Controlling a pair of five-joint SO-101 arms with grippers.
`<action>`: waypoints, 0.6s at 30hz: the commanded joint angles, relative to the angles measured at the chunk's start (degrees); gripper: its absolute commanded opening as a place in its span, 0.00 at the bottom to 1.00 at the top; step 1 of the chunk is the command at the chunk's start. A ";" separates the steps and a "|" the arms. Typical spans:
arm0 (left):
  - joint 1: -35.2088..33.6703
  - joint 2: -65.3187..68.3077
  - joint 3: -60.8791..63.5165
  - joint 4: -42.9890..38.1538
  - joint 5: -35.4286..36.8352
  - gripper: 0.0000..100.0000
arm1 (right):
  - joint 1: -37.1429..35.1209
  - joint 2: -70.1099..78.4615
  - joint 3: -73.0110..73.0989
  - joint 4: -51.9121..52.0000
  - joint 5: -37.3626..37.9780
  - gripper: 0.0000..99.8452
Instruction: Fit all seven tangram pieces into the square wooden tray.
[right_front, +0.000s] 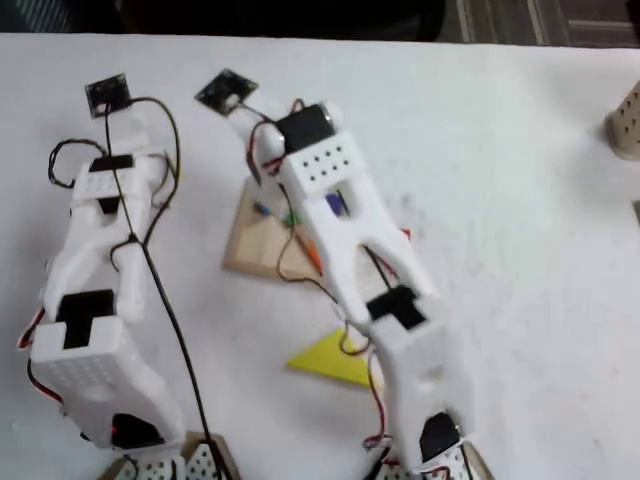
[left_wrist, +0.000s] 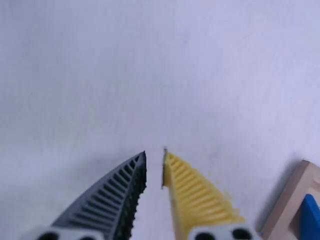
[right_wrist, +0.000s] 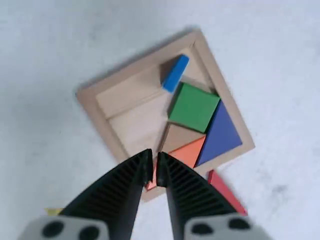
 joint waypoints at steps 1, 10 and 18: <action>2.59 -1.36 -2.73 0.70 -1.93 0.03 | -1.63 -12.62 10.46 0.48 -1.14 0.02; 9.19 -14.02 10.99 0.00 -4.22 0.02 | -1.98 -35.38 43.60 -10.95 -9.58 0.02; 15.96 -27.30 22.33 -0.18 -4.04 0.03 | 6.99 -45.85 67.43 -24.31 -9.32 0.02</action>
